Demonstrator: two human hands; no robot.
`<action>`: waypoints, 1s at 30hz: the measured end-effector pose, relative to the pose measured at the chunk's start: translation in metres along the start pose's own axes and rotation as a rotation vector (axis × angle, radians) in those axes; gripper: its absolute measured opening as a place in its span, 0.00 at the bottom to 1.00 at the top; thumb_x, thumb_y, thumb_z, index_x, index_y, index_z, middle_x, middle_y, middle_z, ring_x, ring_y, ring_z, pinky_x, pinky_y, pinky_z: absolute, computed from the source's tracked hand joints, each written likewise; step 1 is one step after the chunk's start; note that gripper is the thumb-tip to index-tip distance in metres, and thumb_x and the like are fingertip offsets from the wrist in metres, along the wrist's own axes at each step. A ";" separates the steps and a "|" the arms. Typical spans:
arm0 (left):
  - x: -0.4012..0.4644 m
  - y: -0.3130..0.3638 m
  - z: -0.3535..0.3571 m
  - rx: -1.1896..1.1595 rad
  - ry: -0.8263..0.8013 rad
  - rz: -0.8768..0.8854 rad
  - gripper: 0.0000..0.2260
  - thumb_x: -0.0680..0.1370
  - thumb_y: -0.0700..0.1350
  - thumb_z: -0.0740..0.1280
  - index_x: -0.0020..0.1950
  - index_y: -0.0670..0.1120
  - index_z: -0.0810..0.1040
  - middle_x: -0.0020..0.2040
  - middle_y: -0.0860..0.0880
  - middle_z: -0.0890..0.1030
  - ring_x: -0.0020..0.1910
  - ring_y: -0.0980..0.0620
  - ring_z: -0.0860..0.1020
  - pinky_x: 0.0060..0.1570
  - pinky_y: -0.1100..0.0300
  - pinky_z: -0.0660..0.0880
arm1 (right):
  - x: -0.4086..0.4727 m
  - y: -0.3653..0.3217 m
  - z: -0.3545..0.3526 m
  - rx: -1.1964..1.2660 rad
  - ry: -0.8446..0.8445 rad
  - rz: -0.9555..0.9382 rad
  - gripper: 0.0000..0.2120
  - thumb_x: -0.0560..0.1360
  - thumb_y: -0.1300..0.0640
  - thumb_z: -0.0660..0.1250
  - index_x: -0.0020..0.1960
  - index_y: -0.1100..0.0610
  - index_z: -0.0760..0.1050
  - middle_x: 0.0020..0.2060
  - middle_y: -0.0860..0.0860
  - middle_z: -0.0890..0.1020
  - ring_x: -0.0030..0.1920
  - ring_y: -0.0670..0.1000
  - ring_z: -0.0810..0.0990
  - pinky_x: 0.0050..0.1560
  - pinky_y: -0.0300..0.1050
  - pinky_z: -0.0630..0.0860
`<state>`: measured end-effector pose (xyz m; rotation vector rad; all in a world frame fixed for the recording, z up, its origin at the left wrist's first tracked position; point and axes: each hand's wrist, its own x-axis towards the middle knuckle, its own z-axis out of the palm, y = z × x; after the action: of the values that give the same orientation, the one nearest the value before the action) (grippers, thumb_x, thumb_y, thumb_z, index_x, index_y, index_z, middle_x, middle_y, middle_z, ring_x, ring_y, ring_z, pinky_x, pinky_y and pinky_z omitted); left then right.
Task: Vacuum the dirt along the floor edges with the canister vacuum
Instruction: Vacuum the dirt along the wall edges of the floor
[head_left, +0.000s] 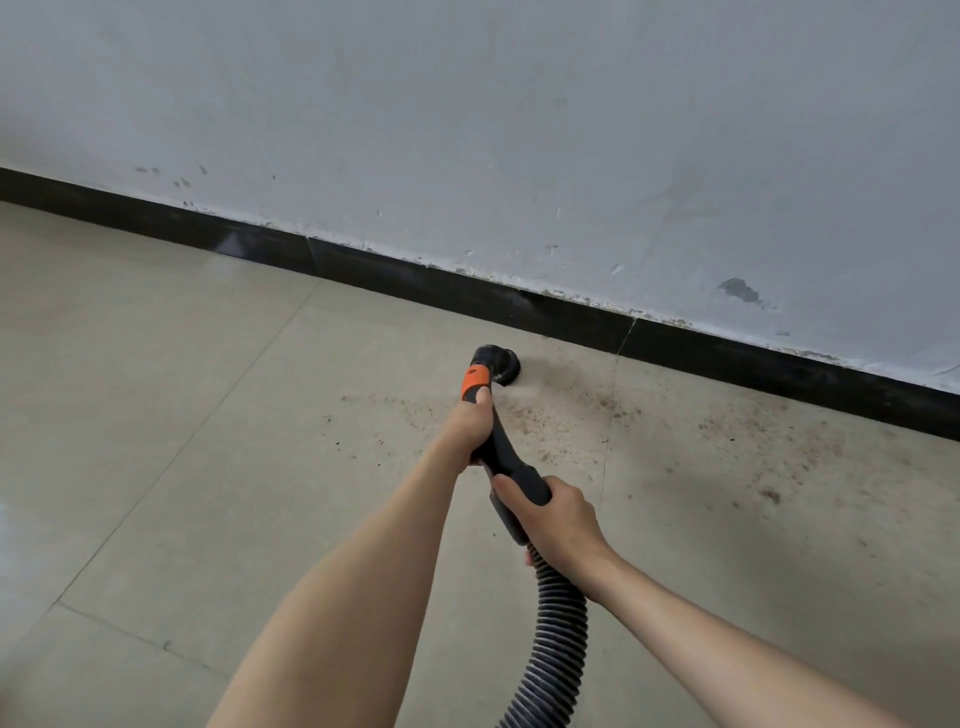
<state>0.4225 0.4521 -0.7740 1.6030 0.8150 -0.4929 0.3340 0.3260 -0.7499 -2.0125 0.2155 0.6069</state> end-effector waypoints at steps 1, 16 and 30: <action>0.001 -0.003 -0.008 -0.017 0.019 0.003 0.27 0.81 0.58 0.51 0.67 0.37 0.67 0.62 0.38 0.75 0.59 0.39 0.75 0.58 0.47 0.75 | 0.002 -0.002 0.005 -0.003 -0.020 -0.010 0.17 0.74 0.44 0.67 0.42 0.58 0.73 0.28 0.50 0.77 0.23 0.49 0.75 0.25 0.38 0.72; -0.003 -0.079 -0.173 -0.367 0.366 -0.047 0.26 0.82 0.55 0.55 0.70 0.36 0.64 0.65 0.38 0.73 0.62 0.39 0.74 0.49 0.52 0.74 | 0.021 -0.049 0.131 -0.275 -0.373 -0.222 0.19 0.72 0.39 0.69 0.46 0.55 0.72 0.34 0.51 0.79 0.23 0.49 0.75 0.27 0.39 0.72; -0.038 -0.088 -0.172 -0.275 0.321 -0.187 0.19 0.82 0.52 0.53 0.64 0.39 0.64 0.52 0.40 0.74 0.52 0.41 0.75 0.49 0.50 0.75 | -0.014 -0.038 0.122 -0.196 -0.465 -0.177 0.21 0.72 0.37 0.68 0.42 0.56 0.71 0.30 0.50 0.77 0.21 0.48 0.75 0.26 0.39 0.73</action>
<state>0.3107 0.6146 -0.7722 1.3728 1.2284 -0.2416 0.2969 0.4483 -0.7616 -1.9844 -0.3085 0.9886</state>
